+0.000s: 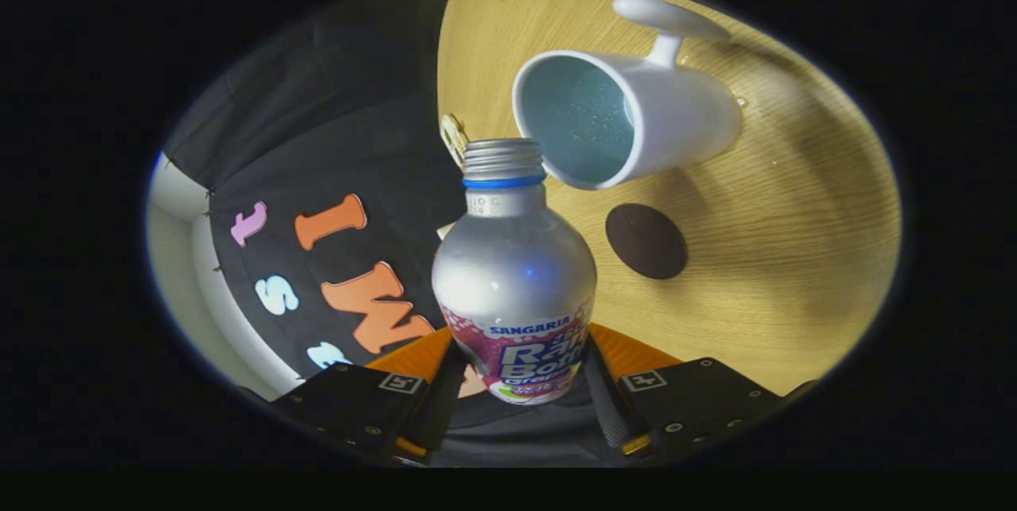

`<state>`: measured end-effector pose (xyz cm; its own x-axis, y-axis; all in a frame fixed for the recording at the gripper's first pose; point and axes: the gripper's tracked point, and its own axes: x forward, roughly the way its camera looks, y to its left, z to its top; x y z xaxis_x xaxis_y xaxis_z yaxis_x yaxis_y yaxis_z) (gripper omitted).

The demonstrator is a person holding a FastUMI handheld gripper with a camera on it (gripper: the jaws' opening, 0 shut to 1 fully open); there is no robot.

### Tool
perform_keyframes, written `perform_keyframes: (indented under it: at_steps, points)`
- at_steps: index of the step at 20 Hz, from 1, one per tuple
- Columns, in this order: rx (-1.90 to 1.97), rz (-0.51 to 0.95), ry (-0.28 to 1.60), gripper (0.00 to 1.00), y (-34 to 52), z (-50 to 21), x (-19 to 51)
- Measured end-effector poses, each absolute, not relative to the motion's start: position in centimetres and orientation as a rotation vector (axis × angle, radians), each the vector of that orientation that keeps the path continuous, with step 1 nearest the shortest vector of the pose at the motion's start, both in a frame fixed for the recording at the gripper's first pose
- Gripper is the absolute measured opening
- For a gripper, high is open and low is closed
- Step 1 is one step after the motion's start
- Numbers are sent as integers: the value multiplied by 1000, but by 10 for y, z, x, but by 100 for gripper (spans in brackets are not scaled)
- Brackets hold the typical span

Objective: Take the bottle from table, then pour the juice into the cup, finally place the bottle on the coaster

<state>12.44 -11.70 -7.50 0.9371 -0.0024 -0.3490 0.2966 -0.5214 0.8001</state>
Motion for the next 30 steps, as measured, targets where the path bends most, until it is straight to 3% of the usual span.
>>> perform_keyframes:
  at_steps: [30]
  points:
    - [2230,-353,185,75,-122,-60,135]
